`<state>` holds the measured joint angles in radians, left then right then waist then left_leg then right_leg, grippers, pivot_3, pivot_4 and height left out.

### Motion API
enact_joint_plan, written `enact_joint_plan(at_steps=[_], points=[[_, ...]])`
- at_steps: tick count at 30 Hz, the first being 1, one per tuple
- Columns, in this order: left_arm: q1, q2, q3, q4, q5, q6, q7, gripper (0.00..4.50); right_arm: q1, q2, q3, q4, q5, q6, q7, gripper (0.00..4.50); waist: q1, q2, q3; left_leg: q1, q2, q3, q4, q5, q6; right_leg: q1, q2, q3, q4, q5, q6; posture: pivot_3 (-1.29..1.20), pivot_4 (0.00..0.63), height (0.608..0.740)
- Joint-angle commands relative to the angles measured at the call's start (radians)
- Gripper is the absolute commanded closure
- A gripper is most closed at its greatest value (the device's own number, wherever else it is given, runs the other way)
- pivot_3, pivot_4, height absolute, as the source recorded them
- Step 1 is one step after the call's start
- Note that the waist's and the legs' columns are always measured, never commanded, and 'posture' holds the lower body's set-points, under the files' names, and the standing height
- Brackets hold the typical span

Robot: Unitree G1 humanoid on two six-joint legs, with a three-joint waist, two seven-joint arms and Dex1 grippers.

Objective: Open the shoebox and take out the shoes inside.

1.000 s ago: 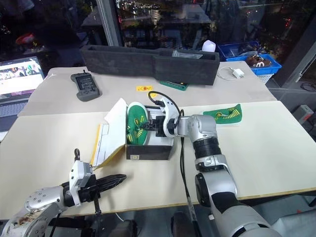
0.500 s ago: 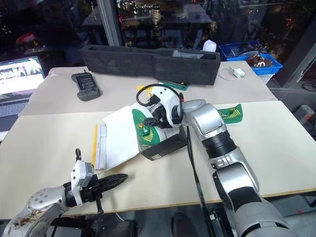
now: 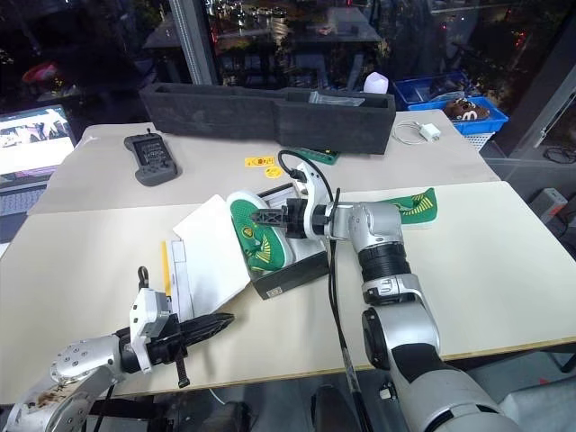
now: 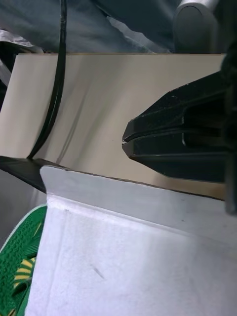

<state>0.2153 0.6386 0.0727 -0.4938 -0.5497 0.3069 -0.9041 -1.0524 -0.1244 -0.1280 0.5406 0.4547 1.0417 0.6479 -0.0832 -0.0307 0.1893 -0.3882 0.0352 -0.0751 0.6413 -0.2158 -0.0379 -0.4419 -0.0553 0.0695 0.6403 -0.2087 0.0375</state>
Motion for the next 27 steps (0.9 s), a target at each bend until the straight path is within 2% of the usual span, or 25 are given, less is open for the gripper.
enact_joint_plan(at_steps=[1, 10, 19, 27], points=[[0.018, 0.012, 0.033, -0.017, -0.016, -0.012, -0.015, 4.50, 0.008, 0.029, -0.044, -0.082, 0.034, -0.028, -0.060, 1.79, -0.002, 0.000, 0.000, 0.000, 0.000, 0.000, 0.000, 0.000, 0.000, 0.000, 0.000, 0.000, 0.000, 0.000, 0.000, 0.00, 0.150, 0.720], [0.020, 0.013, 0.032, -0.002, -0.001, -0.028, -0.041, 4.50, 0.024, 0.004, 0.004, -0.145, -0.015, -0.112, -0.084, 1.79, -0.003, 0.000, 0.000, 0.000, 0.000, 0.000, 0.000, 0.000, 0.000, 0.000, 0.000, 0.000, 0.000, 0.000, 0.000, 0.00, 0.150, 0.720], [-0.024, 0.013, 0.014, 0.000, 0.002, -0.006, -0.040, 4.50, 0.004, -0.061, 0.212, -0.148, -0.078, -0.139, 0.082, 1.79, -0.013, 0.000, 0.000, 0.000, 0.000, 0.000, 0.000, 0.000, 0.000, 0.000, 0.000, 0.000, 0.000, 0.000, 0.000, 0.00, 0.150, 0.720], [-0.041, 0.011, 0.005, -0.015, -0.001, 0.017, -0.019, 4.50, -0.009, -0.041, 0.267, -0.115, -0.109, -0.166, 0.111, 1.79, -0.014, 0.000, 0.000, 0.000, 0.000, 0.000, 0.000, 0.000, 0.000, 0.000, 0.000, 0.000, 0.000, 0.000, 0.000, 0.00, 0.150, 0.720]])
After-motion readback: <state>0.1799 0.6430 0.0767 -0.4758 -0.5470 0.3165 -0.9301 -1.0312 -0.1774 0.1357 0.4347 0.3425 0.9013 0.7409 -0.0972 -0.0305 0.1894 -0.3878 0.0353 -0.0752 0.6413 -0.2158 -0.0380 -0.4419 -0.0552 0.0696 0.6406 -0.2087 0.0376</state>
